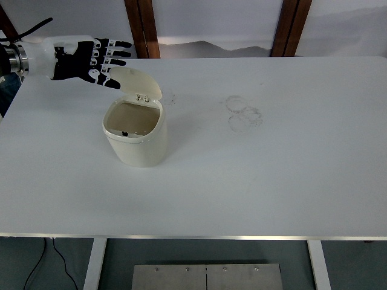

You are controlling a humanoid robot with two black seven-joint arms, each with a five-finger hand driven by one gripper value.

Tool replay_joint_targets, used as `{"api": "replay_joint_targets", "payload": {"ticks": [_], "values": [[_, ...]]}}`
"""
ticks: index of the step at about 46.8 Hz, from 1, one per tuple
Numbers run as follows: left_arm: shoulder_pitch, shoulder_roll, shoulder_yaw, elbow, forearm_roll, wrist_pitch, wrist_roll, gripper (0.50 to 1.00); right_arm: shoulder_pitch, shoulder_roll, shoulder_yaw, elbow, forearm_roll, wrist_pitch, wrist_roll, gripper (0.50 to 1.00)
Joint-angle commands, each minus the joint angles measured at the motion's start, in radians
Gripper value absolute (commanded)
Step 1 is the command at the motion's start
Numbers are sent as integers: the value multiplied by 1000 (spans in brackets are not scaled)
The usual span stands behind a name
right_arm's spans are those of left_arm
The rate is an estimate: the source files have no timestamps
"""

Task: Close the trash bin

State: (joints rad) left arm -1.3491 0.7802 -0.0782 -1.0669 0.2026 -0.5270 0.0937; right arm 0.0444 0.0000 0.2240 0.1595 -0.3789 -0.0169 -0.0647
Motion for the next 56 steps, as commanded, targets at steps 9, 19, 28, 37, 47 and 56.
{"api": "replay_joint_targets", "payload": {"ticks": [9, 19, 28, 37, 47, 56], "values": [[-2, 62, 6, -74, 78, -80, 0, 1000, 2, 0, 0, 0, 0, 0, -3, 995], [-18, 77, 8, -85, 216, -84, 0, 1000, 3, 0, 0, 0, 0, 0, -3, 995], [-35, 88, 8, -85, 311, -84, 0, 1000, 3, 0, 0, 0, 0, 0, -3, 995], [-48, 79, 8, -85, 351, -84, 0, 1000, 3, 0, 0, 0, 0, 0, -3, 995], [-61, 60, 12, -85, 351, -84, 0, 1000, 3, 0, 0, 0, 0, 0, -3, 995], [-65, 62, 28, -84, 353, -84, 1, 1000, 3, 0, 0, 0, 0, 0, -3, 995]]}}
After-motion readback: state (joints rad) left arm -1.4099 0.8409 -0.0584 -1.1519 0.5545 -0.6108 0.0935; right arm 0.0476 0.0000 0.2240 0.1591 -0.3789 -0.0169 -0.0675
